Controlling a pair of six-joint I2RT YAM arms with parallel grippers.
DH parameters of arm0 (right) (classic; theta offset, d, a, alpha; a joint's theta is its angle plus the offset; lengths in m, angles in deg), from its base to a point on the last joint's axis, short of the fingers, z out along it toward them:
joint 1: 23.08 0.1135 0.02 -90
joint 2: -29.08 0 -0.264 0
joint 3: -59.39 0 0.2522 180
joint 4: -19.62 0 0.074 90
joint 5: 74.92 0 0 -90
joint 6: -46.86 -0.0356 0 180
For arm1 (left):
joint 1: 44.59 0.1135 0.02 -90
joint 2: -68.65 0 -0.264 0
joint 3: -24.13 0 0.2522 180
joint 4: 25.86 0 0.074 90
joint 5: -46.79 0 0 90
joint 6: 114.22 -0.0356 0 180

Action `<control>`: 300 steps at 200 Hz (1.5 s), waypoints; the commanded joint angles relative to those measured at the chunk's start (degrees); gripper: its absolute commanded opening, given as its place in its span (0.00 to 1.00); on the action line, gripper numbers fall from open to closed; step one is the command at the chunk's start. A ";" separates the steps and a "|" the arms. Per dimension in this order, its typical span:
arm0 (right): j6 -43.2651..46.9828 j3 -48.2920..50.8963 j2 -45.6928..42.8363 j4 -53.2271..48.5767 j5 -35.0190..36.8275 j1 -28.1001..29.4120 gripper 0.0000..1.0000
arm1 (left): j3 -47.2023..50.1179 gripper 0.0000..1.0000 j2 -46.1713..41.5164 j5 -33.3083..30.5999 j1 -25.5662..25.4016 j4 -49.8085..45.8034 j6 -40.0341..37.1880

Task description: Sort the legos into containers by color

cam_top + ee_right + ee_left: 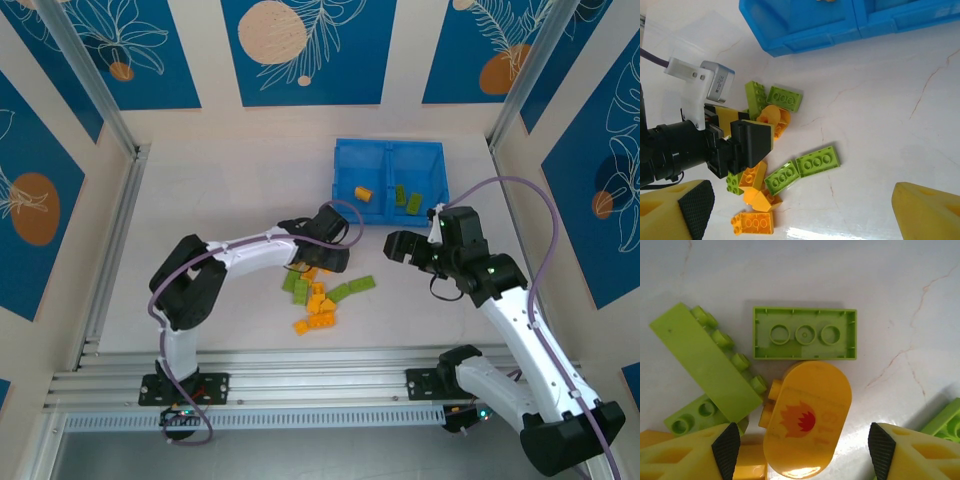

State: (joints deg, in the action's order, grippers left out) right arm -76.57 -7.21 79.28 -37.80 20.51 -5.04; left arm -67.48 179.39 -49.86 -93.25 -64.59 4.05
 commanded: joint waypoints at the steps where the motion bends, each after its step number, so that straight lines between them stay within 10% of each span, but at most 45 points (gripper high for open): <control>1: 0.69 -1.99 0.59 1.54 0.38 0.02 0.93 | -2.39 0.68 2.11 -0.57 -0.36 -1.51 1.33; 85: 0.03 -1.89 0.10 -0.28 0.45 -0.01 0.94 | -5.90 0.55 7.49 -0.38 -0.92 -2.87 -0.64; 247: -1.04 -2.19 -0.35 -1.86 -5.55 0.23 0.94 | -6.24 0.62 8.36 -0.01 -3.71 -7.28 -4.21; 300: -1.46 -2.60 -0.48 -1.20 -6.38 0.25 0.93 | -4.82 0.43 6.80 1.03 -4.00 -6.22 -3.60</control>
State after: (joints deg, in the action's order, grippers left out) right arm -77.05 -8.04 79.15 -38.39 16.21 -5.01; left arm -73.16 187.13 -50.93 -96.53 -70.12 0.20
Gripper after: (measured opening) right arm 0.934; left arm 0.476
